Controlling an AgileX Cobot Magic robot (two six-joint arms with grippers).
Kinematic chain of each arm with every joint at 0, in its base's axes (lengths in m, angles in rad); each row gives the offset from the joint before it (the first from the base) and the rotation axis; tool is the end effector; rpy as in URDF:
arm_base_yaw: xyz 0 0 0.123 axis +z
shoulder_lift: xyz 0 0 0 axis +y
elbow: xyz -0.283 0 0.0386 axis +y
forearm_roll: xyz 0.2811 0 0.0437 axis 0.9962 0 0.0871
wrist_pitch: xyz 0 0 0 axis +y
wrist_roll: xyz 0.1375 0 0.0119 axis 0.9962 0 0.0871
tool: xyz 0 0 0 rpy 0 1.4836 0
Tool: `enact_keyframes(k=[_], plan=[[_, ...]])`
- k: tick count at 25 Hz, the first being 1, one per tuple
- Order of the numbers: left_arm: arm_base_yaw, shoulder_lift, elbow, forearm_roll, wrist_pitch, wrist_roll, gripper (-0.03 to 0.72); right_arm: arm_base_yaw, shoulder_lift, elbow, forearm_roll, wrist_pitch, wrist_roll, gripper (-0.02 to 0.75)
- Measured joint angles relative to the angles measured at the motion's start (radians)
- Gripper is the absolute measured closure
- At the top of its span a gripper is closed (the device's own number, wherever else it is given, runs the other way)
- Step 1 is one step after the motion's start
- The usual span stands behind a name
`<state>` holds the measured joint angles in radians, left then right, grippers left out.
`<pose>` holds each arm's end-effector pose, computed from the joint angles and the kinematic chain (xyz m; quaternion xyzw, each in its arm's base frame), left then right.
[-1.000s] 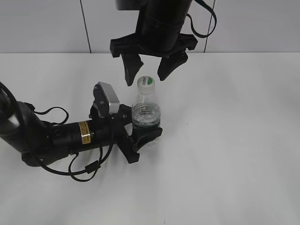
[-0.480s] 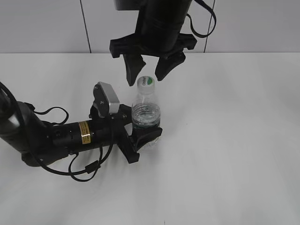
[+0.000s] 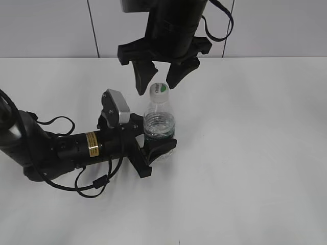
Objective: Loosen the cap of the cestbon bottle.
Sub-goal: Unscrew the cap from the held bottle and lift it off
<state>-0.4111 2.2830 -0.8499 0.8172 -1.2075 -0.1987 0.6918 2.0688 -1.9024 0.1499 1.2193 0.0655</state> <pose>0.3227 -0.2433 0.0113 0.4217 0.6512 -0.3597 0.5184 0.3655 0.3279 0.2182 -0.2891 0.9448 0.1180 0.0987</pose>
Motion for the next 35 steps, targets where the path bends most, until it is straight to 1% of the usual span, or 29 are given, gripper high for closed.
enact_keyframes(k=[26, 28, 35], plan=[[0.000, 0.000, 0.000, 0.000, 0.000, 0.000, 0.270, 0.000, -0.016, 0.029, -0.022, 0.001, -0.003, 0.241], [0.000, 0.000, 0.000, 0.000, 0.000, 0.000, 0.270, 0.000, -0.016, 0.029, -0.022, 0.001, -0.004, 0.260], [0.000, 0.000, 0.000, 0.000, 0.000, 0.000, 0.270, 0.000, -0.016, 0.029, -0.022, 0.001, -0.009, 0.370]])
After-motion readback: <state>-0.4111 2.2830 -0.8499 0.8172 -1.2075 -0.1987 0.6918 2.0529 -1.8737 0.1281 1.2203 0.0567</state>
